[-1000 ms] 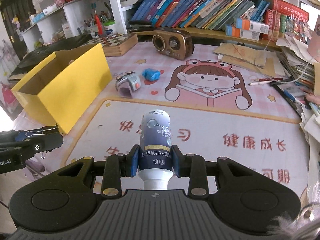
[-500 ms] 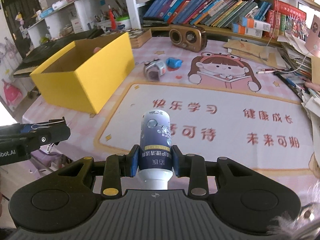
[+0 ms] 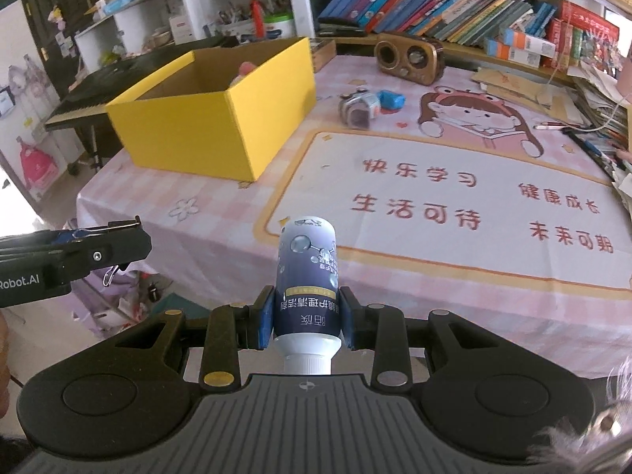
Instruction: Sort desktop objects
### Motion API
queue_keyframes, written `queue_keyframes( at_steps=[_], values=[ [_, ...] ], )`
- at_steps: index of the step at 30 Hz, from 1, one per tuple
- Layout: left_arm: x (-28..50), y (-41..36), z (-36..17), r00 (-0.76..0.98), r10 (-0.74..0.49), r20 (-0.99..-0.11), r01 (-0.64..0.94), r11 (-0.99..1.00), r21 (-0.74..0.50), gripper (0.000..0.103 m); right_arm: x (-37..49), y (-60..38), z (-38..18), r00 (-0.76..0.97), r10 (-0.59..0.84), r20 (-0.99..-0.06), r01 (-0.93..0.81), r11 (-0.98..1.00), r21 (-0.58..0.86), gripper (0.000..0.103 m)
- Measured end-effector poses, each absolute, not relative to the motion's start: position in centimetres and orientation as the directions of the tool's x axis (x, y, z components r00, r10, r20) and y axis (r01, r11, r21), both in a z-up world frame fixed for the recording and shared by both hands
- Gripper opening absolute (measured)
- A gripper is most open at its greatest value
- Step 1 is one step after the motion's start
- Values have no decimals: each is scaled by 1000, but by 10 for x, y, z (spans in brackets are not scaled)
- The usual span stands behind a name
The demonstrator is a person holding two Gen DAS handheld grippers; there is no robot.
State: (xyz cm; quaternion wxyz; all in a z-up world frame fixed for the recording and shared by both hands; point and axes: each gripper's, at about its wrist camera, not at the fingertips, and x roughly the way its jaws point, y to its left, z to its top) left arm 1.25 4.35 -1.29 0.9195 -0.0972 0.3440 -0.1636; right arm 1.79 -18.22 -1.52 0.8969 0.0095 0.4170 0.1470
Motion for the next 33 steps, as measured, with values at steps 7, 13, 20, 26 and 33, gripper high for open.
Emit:
queue_keyframes(
  at_steps=[7,13,20,26,33],
  values=[
    [0,63,-11,735,-329,-593,189,939,-288,45,13,-158,-14,591,310,-744,-315,939,140,31],
    [-8,81,-9,761,-286,-583,137,948,-286,45,17,-137,-12,577,350,-738,-379,915,137,31],
    [-12,93,-6,776,-255,-576,105,954,-281,45,20,-121,-10,569,377,-731,-420,897,135,31],
    [-14,100,-5,785,-243,-570,93,956,-280,45,20,-112,-8,567,389,-726,-438,889,134,31],
    [-12,106,2,801,-231,-552,80,955,-285,45,23,-105,-3,567,397,-722,-446,884,136,31]
  ],
)
